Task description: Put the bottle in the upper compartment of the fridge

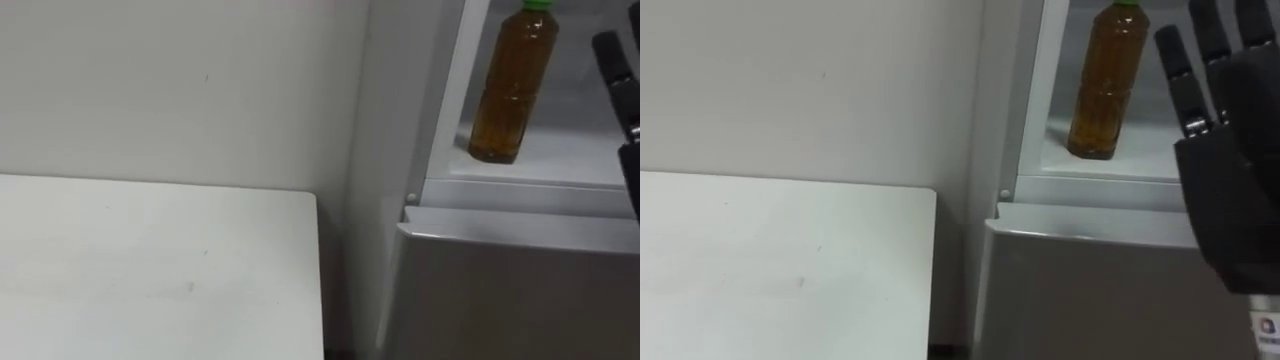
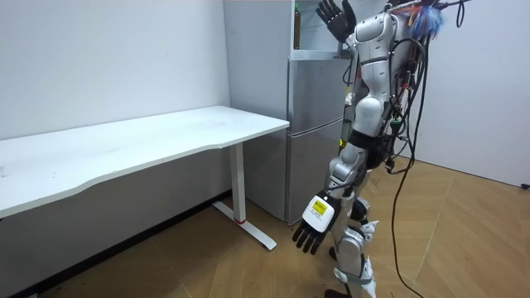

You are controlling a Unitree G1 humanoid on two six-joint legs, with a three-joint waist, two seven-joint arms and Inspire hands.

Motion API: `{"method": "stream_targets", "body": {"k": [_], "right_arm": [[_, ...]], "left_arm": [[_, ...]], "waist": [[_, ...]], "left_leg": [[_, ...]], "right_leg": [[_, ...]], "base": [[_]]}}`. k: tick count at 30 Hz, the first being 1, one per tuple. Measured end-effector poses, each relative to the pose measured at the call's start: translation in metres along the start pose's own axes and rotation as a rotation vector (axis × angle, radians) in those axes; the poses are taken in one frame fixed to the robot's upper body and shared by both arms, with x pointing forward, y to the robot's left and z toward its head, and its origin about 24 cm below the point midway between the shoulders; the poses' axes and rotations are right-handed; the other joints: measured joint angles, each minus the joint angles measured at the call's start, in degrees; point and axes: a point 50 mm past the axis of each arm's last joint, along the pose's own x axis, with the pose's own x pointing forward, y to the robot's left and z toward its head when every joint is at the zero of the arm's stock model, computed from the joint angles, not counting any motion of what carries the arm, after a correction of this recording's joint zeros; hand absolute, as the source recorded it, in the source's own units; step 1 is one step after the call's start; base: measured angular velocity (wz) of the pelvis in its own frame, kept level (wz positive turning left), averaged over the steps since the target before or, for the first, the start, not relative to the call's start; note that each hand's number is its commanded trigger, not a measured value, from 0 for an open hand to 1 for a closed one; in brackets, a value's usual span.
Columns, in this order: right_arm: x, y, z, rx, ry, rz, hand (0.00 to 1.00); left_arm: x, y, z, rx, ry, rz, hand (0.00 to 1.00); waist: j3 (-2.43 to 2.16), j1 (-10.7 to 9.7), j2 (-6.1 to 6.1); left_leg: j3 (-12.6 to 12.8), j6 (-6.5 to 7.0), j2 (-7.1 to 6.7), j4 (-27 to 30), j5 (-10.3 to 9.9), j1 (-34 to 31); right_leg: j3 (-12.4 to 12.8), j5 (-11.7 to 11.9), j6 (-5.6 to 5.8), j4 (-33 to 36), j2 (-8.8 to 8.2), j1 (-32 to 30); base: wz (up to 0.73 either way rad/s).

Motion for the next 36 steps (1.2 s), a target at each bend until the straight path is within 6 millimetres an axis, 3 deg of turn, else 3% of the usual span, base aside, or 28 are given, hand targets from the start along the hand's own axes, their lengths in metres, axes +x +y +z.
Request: {"method": "stream_targets", "body": {"k": [6,11,17,20,30,36], "right_arm": [[-0.013,-0.011,-0.015,0.087,0.035,0.008,0.0],[-0.048,-0.041,-0.033,0.11,0.124,-0.151,0.0],[-0.07,-0.06,-0.038,0.126,0.166,-0.194,0.0],[-0.087,-0.069,-0.041,0.138,0.168,-0.247,0.0],[-0.121,-0.088,-0.038,0.231,0.073,-0.421,0.0],[-0.16,-0.101,-0.028,0.232,0.039,-0.604,0.0]], "left_arm": [[0.0,-0.002,0.004,-0.002,-0.009,-0.025,0.0],[0.001,-0.005,0.005,0.016,-0.003,-0.036,0.0],[0.0,-0.007,0.003,0.02,0.003,-0.052,0.0],[-0.001,-0.009,-0.002,0.002,0.017,-0.062,0.0],[-0.001,-0.012,0.003,-0.065,0.02,-0.067,0.0],[-0.002,-0.011,-0.001,-0.105,0.037,-0.05,0.0]], "waist": [[-0.08,0.9,0.46],[-0.02,1.7,1.0],[-0.16,1.4,2.5],[-0.23,1.5,2.56],[-0.04,0.1,2.26],[-0.1,-0.8,2.6]], "left_leg": [[0.0,0.02,0.04,0.0,0.0,-0.4],[0.2,0.04,0.02,0.4,0.0,0.0],[-0.1,0.17,0.02,0.5,-0.3,0.1],[-0.1,0.13,0.08,0.6,-0.3,0.1],[-0.1,0.12,0.04,0.8,-0.4,0.1],[0.1,0.1,0.08,0.8,-0.5,0.1]], "right_leg": [[-0.2,0.0,0.01,-0.1,-0.03,-0.3],[0.0,0.0,0.03,-0.1,-0.07,0.2],[-0.3,0.0,0.1,-0.2,-0.18,0.5],[-0.3,0.0,0.09,-0.2,-0.14,0.5],[0.7,0.0,0.1,0.0,-0.2,0.4],[0.8,0.0,0.1,0.0,-0.07,0.3]], "base": [[0.0],[-0.02],[0.03],[0.0],[0.0],[-0.01]]}}
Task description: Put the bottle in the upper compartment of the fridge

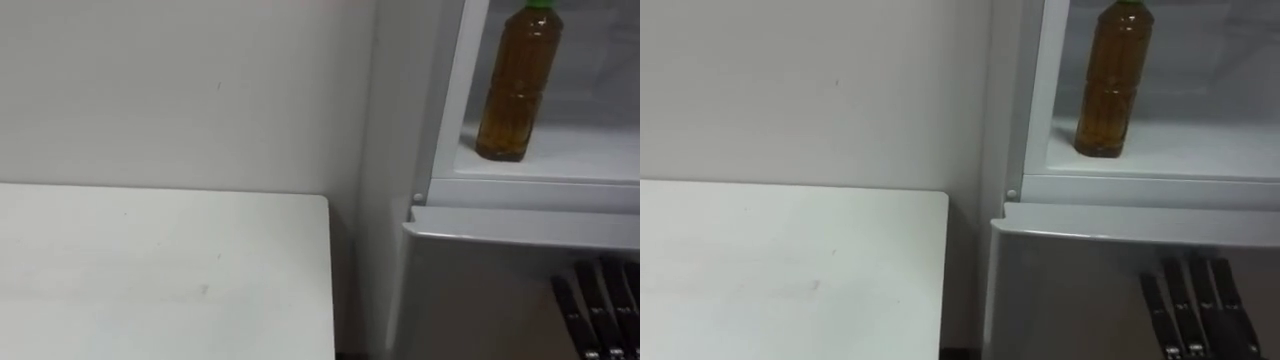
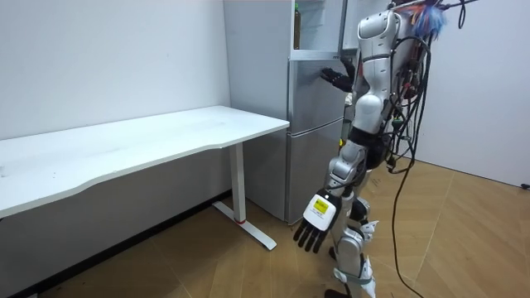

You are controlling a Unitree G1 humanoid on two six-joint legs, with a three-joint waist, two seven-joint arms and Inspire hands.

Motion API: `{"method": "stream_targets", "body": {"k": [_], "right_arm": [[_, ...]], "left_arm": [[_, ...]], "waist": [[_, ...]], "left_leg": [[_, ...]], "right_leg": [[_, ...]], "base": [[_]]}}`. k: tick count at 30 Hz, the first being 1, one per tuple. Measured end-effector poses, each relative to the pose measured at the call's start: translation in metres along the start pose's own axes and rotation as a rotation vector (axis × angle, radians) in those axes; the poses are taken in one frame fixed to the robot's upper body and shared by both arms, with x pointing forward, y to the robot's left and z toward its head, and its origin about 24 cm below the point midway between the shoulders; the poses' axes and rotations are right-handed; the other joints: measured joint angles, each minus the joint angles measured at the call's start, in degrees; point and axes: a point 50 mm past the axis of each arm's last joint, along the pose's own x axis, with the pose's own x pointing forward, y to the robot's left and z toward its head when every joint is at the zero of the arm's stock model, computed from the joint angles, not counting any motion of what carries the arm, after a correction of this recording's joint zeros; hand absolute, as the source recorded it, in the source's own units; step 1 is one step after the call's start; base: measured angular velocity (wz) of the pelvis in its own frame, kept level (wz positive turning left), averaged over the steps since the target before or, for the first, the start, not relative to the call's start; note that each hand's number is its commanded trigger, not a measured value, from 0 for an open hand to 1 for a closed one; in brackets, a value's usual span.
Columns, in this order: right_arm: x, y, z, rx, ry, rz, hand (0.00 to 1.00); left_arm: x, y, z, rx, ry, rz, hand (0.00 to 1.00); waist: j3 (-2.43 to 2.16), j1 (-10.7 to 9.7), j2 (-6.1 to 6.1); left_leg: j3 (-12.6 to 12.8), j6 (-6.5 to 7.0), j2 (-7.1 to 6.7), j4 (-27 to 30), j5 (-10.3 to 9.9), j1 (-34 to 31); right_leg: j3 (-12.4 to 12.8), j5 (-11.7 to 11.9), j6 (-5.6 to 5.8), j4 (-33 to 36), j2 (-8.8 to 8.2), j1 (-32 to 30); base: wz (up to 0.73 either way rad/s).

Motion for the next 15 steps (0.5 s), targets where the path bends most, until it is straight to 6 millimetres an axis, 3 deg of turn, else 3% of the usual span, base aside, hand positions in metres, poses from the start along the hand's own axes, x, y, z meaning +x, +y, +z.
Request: {"method": "stream_targets", "body": {"k": [3,5,8,13,15], "right_arm": [[-0.01,-0.021,0.006,0.001,-0.045,-0.13,0.0],[-0.021,-0.044,0.014,0.004,-0.1,-0.287,0.0],[-0.035,-0.064,0.02,-0.004,-0.146,-0.459,0.0],[-0.049,-0.083,0.02,0.0,-0.165,-0.654,0.0],[-0.053,-0.086,0.023,0.001,-0.184,-0.716,0.0]], "left_arm": [[0.0,0.002,-0.002,-0.032,0.012,0.012,0.0],[0.001,0.002,0.0,-0.067,0.015,0.022,0.0],[0.001,0.003,0.006,-0.075,0.003,0.028,0.0],[0.002,0.003,0.013,-0.079,-0.021,0.029,0.0],[0.002,0.005,0.017,-0.089,-0.045,0.035,0.0]], "waist": [[-0.15,-0.6,-0.04],[0.02,-1.7,-0.74],[0.09,-2.4,-0.64],[0.15,-4.2,-1.06],[0.39,-4.7,-1.38]], "left_leg": [[0.5,0.03,-0.01,-0.1,0.0,0.0],[0.4,0.06,-0.06,-0.1,0.0,0.2],[0.5,0.09,-0.1,-0.2,-0.1,-0.1],[0.6,0.02,-0.02,-0.3,-0.1,-0.2],[0.6,0.02,-0.08,-0.3,-0.1,-0.3]], "right_leg": [[0.2,0.0,0.02,0.0,0.17,-0.2],[0.1,0.0,0.08,0.0,-0.12,0.1],[0.2,0.0,0.13,0.1,-0.12,-0.3],[0.3,-0.2,0.05,0.3,-0.07,-0.7],[0.3,-0.4,0.06,0.9,-0.04,-1.0]], "base": [[-0.06],[0.04],[-0.02],[-0.01],[0.0]]}}
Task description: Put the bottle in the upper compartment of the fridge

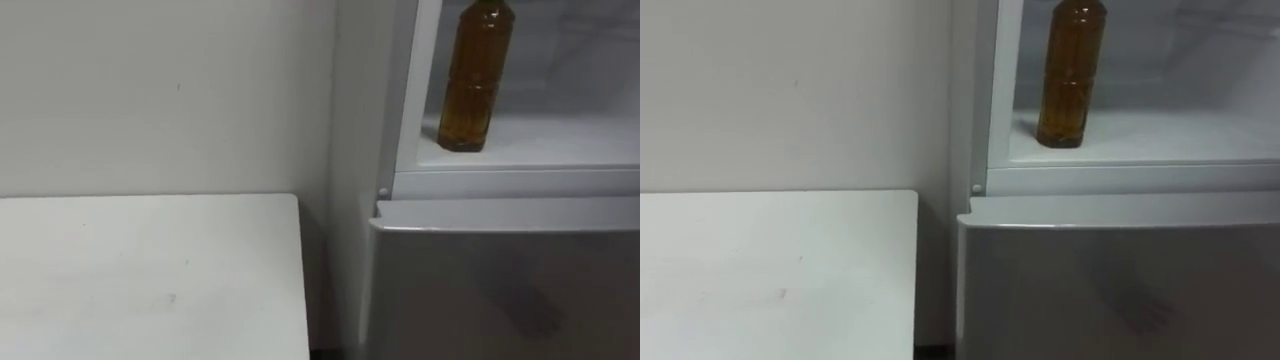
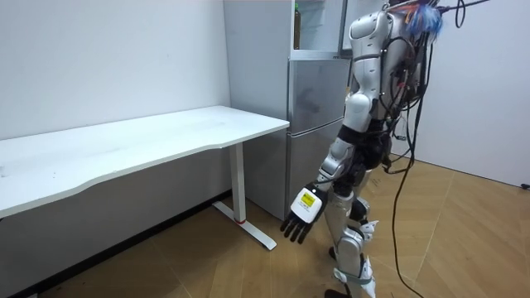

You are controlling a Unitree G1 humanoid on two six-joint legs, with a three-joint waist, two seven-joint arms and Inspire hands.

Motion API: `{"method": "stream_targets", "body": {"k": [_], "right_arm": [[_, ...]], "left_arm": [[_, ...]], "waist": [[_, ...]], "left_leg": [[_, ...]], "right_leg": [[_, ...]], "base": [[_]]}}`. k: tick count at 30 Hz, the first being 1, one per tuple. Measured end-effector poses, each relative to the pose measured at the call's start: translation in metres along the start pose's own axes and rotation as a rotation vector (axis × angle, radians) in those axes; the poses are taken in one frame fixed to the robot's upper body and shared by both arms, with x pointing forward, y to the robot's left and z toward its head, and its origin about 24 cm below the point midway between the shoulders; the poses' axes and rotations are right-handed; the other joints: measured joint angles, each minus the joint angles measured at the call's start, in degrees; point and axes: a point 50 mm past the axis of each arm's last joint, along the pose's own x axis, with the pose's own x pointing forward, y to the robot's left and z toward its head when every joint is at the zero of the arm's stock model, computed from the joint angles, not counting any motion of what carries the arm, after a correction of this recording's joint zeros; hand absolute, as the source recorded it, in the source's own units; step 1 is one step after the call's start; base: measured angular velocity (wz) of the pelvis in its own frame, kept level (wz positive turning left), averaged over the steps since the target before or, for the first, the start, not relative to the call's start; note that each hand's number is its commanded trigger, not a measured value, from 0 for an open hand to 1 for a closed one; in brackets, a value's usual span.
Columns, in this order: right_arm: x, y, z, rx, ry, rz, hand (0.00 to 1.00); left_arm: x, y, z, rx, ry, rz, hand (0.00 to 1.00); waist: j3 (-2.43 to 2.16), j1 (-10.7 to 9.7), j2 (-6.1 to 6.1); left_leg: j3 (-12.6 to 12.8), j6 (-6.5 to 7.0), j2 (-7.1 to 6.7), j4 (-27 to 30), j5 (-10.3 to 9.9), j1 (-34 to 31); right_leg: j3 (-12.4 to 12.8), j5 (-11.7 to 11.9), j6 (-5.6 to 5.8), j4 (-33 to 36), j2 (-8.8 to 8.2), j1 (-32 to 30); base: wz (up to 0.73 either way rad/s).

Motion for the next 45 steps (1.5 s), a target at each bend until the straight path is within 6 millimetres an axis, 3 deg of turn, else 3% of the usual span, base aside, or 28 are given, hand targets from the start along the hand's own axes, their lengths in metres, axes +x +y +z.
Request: {"method": "stream_targets", "body": {"k": [8,13,20,27,34,39,45], "right_arm": [[0.001,-0.03,0.025,0.034,-0.118,-0.321,0.0],[0.002,-0.037,0.033,0.009,-0.149,-0.462,0.0],[0.016,-0.002,0.057,-0.087,-0.276,-0.514,0.0],[0.013,0.031,0.09,-0.141,-0.463,-0.533,0.0],[0.017,0.076,0.119,-0.23,-0.597,-0.481,0.0],[0.014,0.092,0.124,-0.234,-0.635,-0.448,0.0],[0.007,0.12,0.126,-0.38,-0.77,-0.386,0.0]], "left_arm": [[0.004,0.021,0.001,-0.006,-0.006,0.065,0.0],[0.003,0.025,-0.002,-0.019,0.002,0.069,0.0],[0.003,0.03,-0.002,-0.027,0.0,0.073,0.0],[0.002,0.032,0.002,-0.021,-0.03,0.068,0.0],[0.002,0.032,0.008,-0.03,-0.065,0.061,0.0],[0.002,0.034,0.007,-0.027,-0.063,0.063,0.0],[0.0,0.035,-0.004,-0.019,-0.041,0.063,0.0]], "waist": [[0.32,-1.4,-1.96],[0.41,-2.2,-2.26],[0.41,-3.5,-2.03],[0.47,-3.6,-2.06],[0.47,-3.7,-2.47],[0.56,-3.5,-3.62],[0.54,-3.4,-4.56]], "left_leg": [[-0.3,0.04,-0.17,0.3,0.0,0.0],[0.0,0.06,-0.21,-0.6,0.0,-0.2],[0.6,0.07,-0.29,-0.1,0.0,-0.1],[0.7,0.08,-0.41,0.2,0.0,0.0],[0.7,0.07,-0.58,0.1,0.0,-0.9],[0.7,0.07,-0.59,0.3,0.1,-0.9],[0.6,0.07,-0.62,0.2,0.1,-0.8]], "right_leg": [[0.4,-0.5,0.19,0.1,-0.1,-0.2],[0.9,-0.7,0.17,1.2,0.15,-1.0],[1.2,-1.1,0.17,1.9,0.07,-1.4],[1.6,-1.8,0.29,2.1,-0.07,-1.4],[1.7,-2.1,0.18,3.3,-0.02,-3.1],[1.6,-2.3,0.22,3.3,-0.03,-3.1],[1.5,-2.0,0.29,2.9,0.01,-2.8]], "base": [[-0.01],[-0.03],[-0.04],[0.0],[-0.01],[0.0],[-0.02]]}}
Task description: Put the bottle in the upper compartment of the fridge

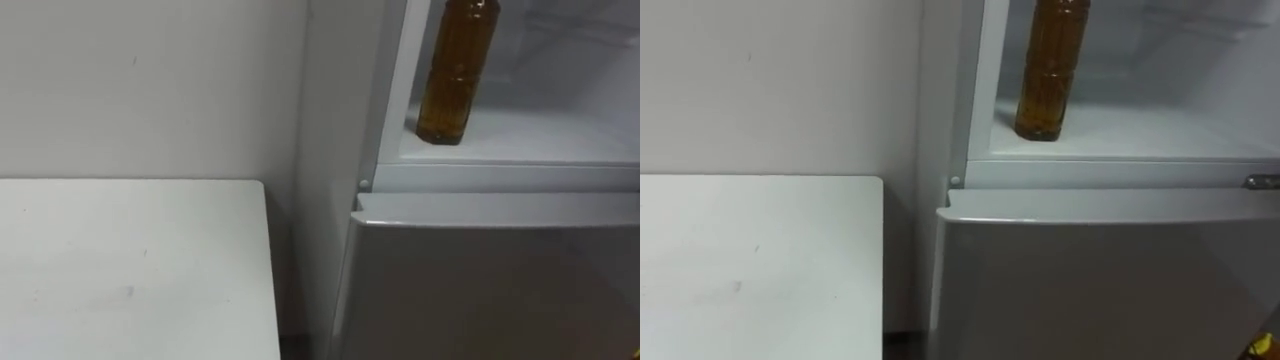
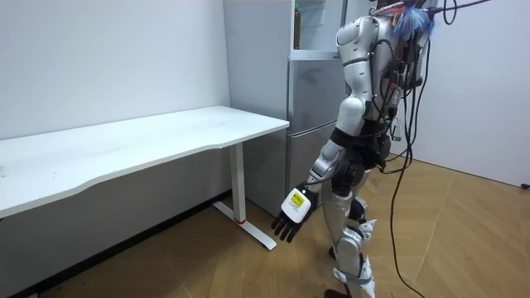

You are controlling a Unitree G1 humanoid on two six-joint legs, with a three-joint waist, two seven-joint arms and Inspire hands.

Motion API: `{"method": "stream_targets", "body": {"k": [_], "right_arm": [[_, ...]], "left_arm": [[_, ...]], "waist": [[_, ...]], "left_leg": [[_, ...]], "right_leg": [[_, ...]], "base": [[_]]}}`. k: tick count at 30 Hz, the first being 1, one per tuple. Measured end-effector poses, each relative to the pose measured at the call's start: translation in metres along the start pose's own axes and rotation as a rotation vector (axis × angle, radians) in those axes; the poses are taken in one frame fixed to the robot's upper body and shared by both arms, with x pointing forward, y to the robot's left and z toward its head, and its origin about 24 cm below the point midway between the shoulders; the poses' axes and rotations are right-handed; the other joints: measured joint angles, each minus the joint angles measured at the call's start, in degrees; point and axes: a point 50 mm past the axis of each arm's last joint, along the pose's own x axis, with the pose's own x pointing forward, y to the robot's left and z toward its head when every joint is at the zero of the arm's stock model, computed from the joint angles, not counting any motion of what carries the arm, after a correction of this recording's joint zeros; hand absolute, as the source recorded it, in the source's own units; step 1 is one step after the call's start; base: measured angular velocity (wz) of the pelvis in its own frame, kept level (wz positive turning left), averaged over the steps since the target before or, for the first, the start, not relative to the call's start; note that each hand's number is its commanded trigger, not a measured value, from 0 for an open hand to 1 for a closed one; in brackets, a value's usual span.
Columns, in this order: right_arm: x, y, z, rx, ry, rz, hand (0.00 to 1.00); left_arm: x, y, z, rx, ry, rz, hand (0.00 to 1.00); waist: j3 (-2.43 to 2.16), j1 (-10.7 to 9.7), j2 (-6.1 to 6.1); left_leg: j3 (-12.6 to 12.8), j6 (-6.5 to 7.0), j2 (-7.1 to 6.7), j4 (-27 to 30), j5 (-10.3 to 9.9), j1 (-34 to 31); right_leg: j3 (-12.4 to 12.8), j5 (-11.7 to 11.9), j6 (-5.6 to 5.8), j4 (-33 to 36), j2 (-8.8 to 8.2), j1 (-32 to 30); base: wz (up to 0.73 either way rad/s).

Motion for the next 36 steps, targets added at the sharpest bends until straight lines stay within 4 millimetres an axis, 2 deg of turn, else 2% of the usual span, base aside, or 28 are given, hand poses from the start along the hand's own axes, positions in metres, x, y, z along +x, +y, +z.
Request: {"method": "stream_targets", "body": {"k": [2,5,9,18,23,30,36], "right_arm": [[-0.005,0.019,0.015,-0.011,-0.098,0.062,0.0],[-0.008,0.035,0.024,-0.015,-0.166,0.102,0.0],[-0.012,0.04,0.029,-0.061,-0.238,0.13,0.0],[-0.031,0.058,0.021,-0.098,-0.209,0.24,0.0],[-0.034,0.061,0.02,-0.119,-0.227,0.259,0.0],[-0.047,0.072,0.017,-0.169,-0.205,0.328,0.0],[-0.053,0.075,0.014,-0.261,-0.268,0.36,0.0]], "left_arm": [[0.0,0.001,-0.002,0.002,0.004,0.001,0.0],[0.0,0.0,-0.001,0.003,0.003,0.0,0.0],[-0.001,-0.002,-0.004,0.003,0.014,-0.005,0.0],[-0.002,-0.006,-0.009,0.0,0.028,-0.019,0.0],[-0.003,-0.008,-0.018,0.009,0.062,-0.034,0.0],[-0.003,-0.009,-0.016,0.081,0.041,-0.045,0.0],[-0.003,-0.011,-0.015,0.096,0.036,-0.052,0.0]], "waist": [[0.19,0.0,0.33],[0.2,0.2,0.3],[0.42,0.9,0.82],[0.52,1.2,0.82],[0.48,1.3,0.65],[0.5,1.2,0.46],[0.46,1.3,0.4]], "left_leg": [[0.0,0.01,0.01,0.0,0.0,0.1],[0.0,0.01,0.02,0.1,0.0,0.2],[0.1,0.01,-0.04,0.1,0.0,0.3],[-0.1,0.1,-0.32,0.0,0.1,0.6],[-0.5,0.35,-0.7,0.2,0.2,0.1],[-0.5,0.63,-1.28,0.1,0.6,-0.4],[-0.2,0.64,-1.28,0.1,0.6,-0.5]], "right_leg": [[0.0,0.2,0.01,-0.4,0.02,0.3],[0.0,0.4,0.05,-0.8,0.03,0.6],[0.2,0.3,0.11,-0.7,0.07,0.5],[0.3,-0.5,-0.02,1.5,-0.21,-0.4],[0.1,-0.8,0.48,2.1,-0.66,-1.0],[0.5,-0.6,0.33,3.1,-1.07,-2.5],[0.4,-0.5,0.25,3.1,-1.1,-2.4]], "base": [[-0.02],[0.0],[-0.04],[-0.01],[0.04],[-0.05],[0.0]]}}
